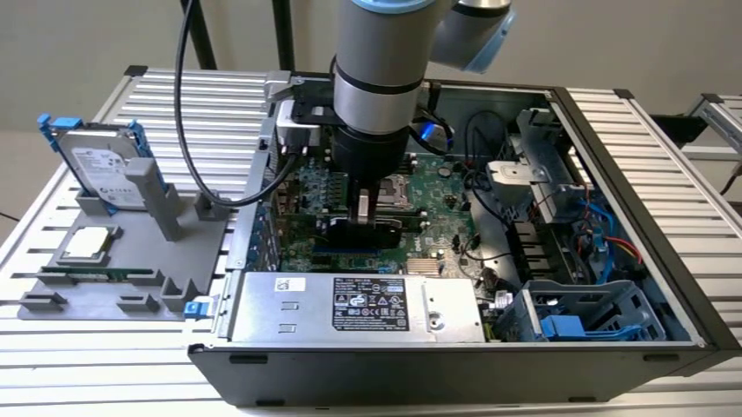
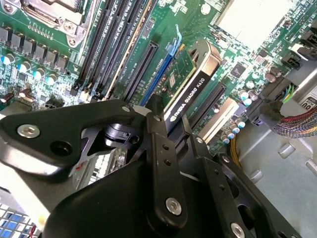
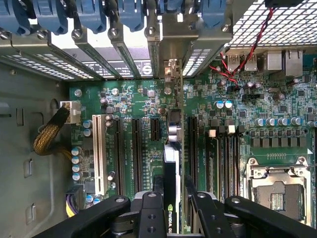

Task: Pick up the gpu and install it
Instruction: 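Insert the gpu into the slot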

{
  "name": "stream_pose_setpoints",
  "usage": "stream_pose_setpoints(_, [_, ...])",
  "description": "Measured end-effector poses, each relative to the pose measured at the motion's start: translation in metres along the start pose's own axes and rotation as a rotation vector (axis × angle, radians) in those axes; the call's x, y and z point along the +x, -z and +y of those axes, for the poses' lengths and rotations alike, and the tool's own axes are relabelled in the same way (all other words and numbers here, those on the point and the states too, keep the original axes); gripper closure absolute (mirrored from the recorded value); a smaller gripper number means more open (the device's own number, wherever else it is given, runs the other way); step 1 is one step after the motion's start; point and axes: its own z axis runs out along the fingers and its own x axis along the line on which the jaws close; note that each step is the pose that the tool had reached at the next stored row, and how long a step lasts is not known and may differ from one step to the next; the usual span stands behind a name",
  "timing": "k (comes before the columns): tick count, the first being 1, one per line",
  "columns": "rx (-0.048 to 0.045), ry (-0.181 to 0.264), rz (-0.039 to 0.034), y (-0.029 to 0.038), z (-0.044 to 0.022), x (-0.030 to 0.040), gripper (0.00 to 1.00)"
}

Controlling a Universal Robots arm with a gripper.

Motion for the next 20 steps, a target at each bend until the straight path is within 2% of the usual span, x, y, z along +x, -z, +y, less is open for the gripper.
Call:
stream_pose_setpoints(11, [0.0000,0.000,0.0004,0.0002,0.0001,-0.0010,1.00])
stream_pose_setpoints(16, [0.0000,0.000,0.0005,-0.0029,-0.0001,-0.0010,1.00])
stream_pose_setpoints(20, [-0.0001,0.000,0.0005,-0.0030,-0.0001,-0.0010,1.00])
